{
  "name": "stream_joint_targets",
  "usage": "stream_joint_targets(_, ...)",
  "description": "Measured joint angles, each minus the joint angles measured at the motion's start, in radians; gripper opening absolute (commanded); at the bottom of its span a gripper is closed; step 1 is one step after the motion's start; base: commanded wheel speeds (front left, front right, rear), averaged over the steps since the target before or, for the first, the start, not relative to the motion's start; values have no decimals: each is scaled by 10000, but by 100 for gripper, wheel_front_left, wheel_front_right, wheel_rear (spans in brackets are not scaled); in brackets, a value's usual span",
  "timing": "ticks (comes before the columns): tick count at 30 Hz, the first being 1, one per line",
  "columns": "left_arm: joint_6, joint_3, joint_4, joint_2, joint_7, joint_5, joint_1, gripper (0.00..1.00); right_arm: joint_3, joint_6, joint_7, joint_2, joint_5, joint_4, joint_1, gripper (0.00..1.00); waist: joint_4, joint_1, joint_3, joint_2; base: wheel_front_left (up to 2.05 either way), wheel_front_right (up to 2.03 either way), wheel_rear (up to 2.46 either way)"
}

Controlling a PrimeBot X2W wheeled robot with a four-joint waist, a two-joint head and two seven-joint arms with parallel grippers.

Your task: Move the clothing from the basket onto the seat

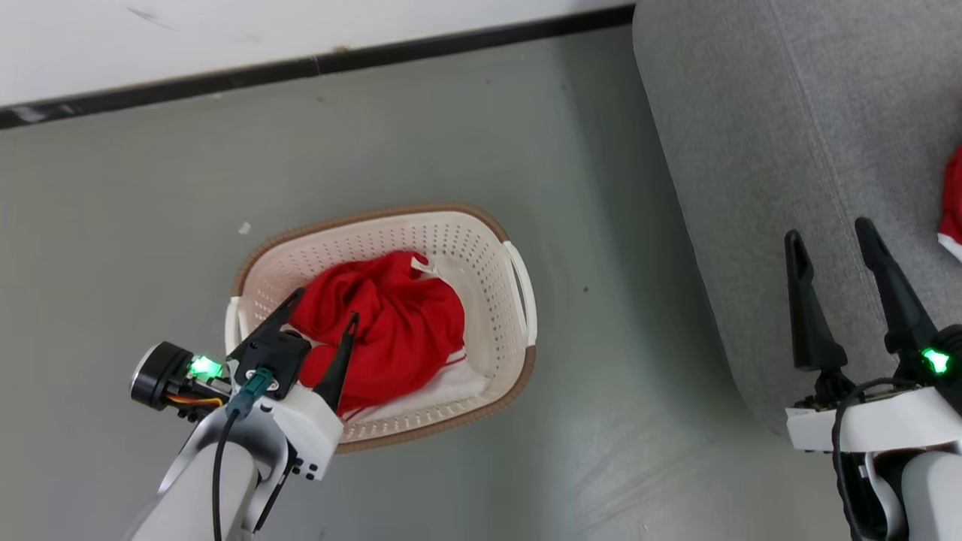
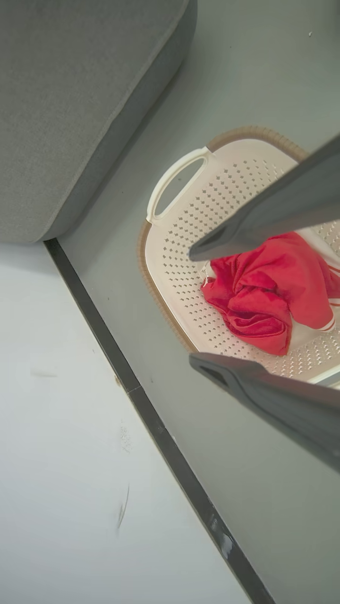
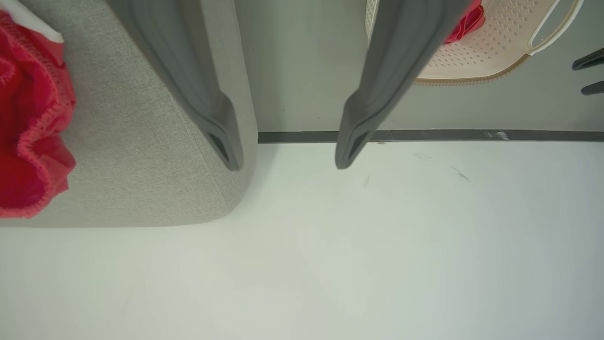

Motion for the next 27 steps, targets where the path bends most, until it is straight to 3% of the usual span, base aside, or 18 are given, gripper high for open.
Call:
stream_joint_targets(14, -174, -313, 1133, 84, 0, 554, -1197, 100, -13, 2, -12, 12, 332, -13, -881, 100, -770, 0, 1618, 0, 0, 0, 0)
stream_joint_targets(27, -339, -631, 2069, 523, -21, 1235, -1962, 100, 84, 2, -81, 21, 965, -17, -1768, 100, -1448, 0, 2757, 0, 0, 0, 0)
